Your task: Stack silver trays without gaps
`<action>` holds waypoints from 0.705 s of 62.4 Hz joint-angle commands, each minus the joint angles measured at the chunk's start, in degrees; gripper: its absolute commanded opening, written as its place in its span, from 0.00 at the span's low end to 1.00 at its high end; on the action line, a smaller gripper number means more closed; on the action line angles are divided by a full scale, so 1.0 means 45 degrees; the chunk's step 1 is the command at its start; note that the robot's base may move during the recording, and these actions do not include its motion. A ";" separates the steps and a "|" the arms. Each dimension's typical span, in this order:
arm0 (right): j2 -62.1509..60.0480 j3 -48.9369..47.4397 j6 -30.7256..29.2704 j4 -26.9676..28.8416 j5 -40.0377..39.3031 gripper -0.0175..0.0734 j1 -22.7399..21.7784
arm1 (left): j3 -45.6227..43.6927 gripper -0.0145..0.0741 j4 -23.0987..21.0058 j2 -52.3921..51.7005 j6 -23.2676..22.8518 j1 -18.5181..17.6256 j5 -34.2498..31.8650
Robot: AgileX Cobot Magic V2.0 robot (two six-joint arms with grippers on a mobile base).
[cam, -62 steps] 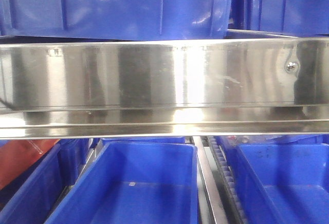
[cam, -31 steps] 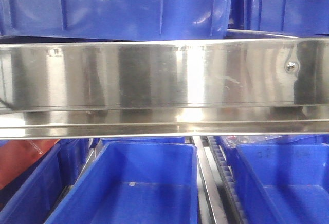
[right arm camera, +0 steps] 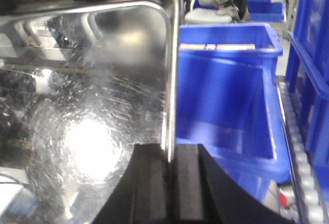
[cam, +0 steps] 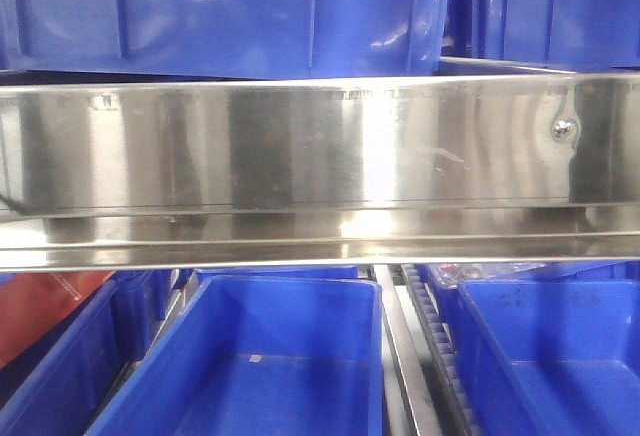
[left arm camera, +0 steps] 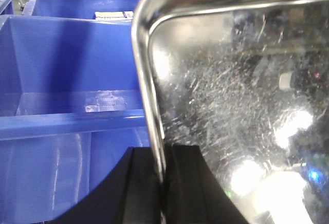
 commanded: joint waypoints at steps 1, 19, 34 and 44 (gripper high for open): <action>-0.0128 -0.0029 -0.0024 -0.0209 -0.1402 0.10 -0.0158 | -0.0118 0.15 -0.0082 -0.0172 0.0209 -0.0057 -0.0369; -0.0128 -0.0029 -0.0024 -0.0059 -0.1548 0.10 -0.0434 | -0.0118 0.15 -0.0082 -0.0172 0.0209 -0.0057 -0.0369; -0.0128 -0.0029 -0.0024 -0.0059 -0.2106 0.10 -0.0434 | -0.0118 0.15 -0.0082 -0.0172 0.0209 -0.0057 -0.0369; -0.0103 -0.0029 -0.0024 -0.0059 -0.2136 0.10 -0.0434 | -0.0118 0.15 -0.0082 -0.0172 0.0209 -0.0057 -0.0369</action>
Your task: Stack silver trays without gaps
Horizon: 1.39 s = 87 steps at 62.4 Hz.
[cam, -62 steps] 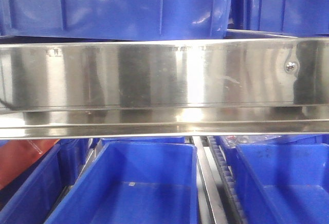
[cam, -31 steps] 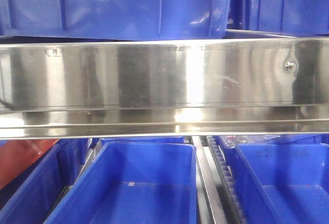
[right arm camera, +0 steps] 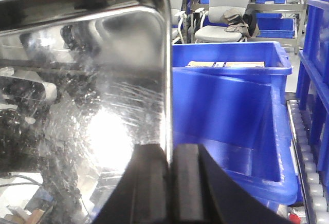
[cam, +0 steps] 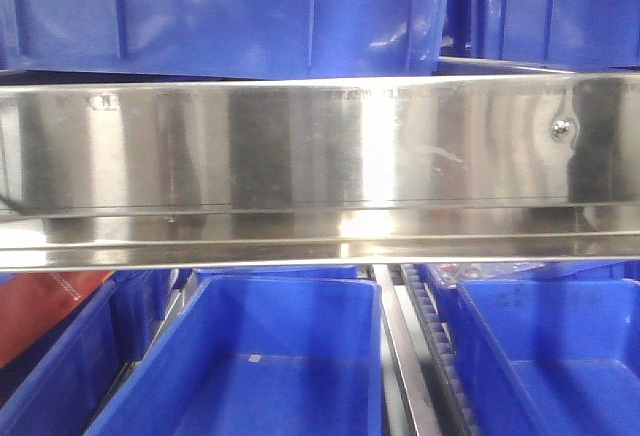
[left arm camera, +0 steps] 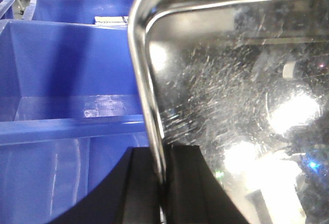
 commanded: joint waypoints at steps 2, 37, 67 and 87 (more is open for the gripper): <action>-0.0103 -0.0107 -0.0024 -0.0153 -0.1092 0.10 0.0020 | -0.0092 0.15 -0.0052 -0.0172 0.0255 -0.0057 -0.0195; -0.0110 -0.0107 -0.0024 -0.0153 -0.1710 0.10 0.0020 | -0.0092 0.15 -0.0052 -0.0172 0.0255 -0.0057 -0.0195; -0.0110 -0.0107 -0.0024 -0.0153 -0.1732 0.10 0.0020 | -0.0092 0.15 -0.0052 -0.0172 0.0255 -0.0057 -0.0195; -0.0110 -0.0107 -0.0024 -0.0153 -0.1732 0.10 0.0020 | -0.0092 0.15 -0.0052 -0.0172 0.0255 -0.0057 -0.0195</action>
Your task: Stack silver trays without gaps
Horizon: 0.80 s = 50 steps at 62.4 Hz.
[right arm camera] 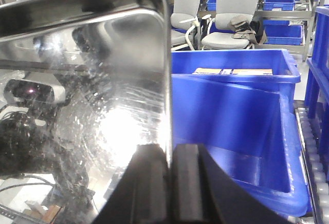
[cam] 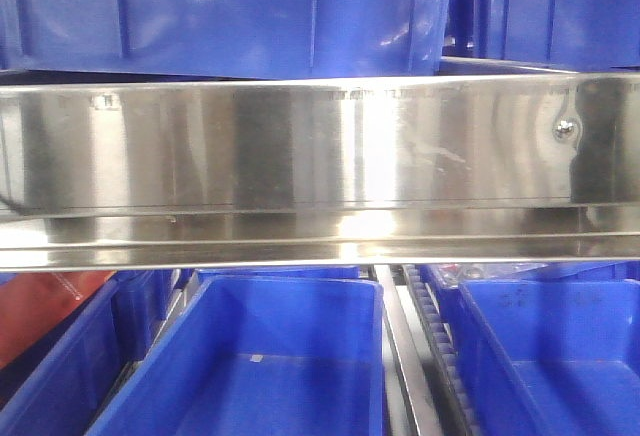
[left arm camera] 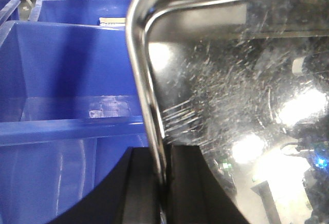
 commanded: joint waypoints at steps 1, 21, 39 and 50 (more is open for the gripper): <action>-0.0110 -0.0107 -0.0024 -0.0153 -0.1254 0.10 0.0047 | -0.0092 0.15 -0.0129 -0.0146 0.0255 -0.0104 -0.0195; -0.0110 -0.0107 -0.0024 -0.0153 -0.1254 0.10 0.0047 | -0.0092 0.15 -0.0129 -0.0146 0.0255 -0.0104 -0.0195; -0.0110 -0.0107 -0.0024 -0.0153 -0.1254 0.10 0.0047 | -0.0092 0.15 -0.0129 -0.0122 0.0255 -0.0104 -0.0191; -0.0110 -0.0107 -0.0024 -0.0153 -0.1254 0.10 0.0047 | -0.0092 0.15 -0.0129 -0.0122 0.0255 -0.0104 -0.0191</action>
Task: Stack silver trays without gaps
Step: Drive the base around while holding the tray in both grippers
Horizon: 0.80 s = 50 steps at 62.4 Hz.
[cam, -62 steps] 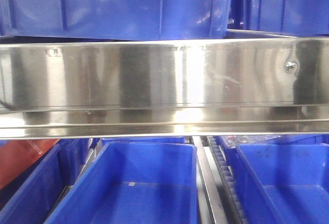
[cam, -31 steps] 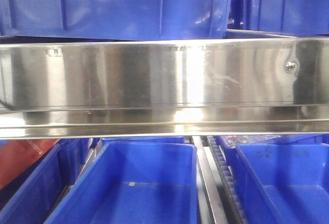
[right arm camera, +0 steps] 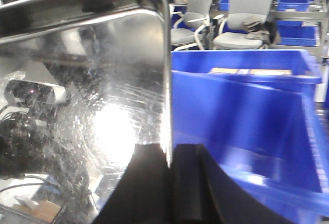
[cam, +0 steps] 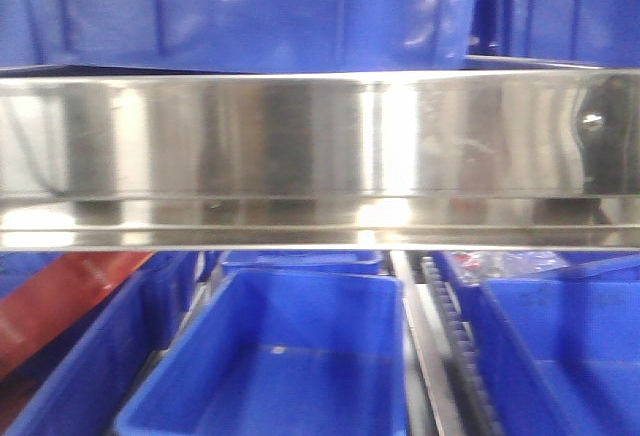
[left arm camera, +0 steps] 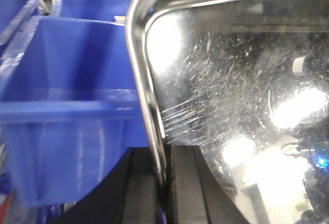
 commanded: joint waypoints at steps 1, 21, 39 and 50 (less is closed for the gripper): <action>-0.0110 -0.0107 -0.0024 -0.0129 -0.1233 0.10 0.0047 | -0.0092 0.15 -0.0129 -0.0122 0.0255 -0.0104 -0.0191; -0.0110 -0.0107 -0.0024 -0.0129 -0.1233 0.10 0.0047 | -0.0092 0.15 -0.0129 -0.0122 0.0255 -0.0104 -0.0191; -0.0110 -0.0107 -0.0024 -0.0129 -0.1233 0.10 0.0047 | -0.0092 0.15 -0.0129 -0.0122 0.0255 -0.0104 -0.0191; -0.0110 -0.0107 -0.0024 -0.0129 -0.1233 0.10 0.0047 | -0.0092 0.15 -0.0129 -0.0122 0.0255 -0.0104 -0.0191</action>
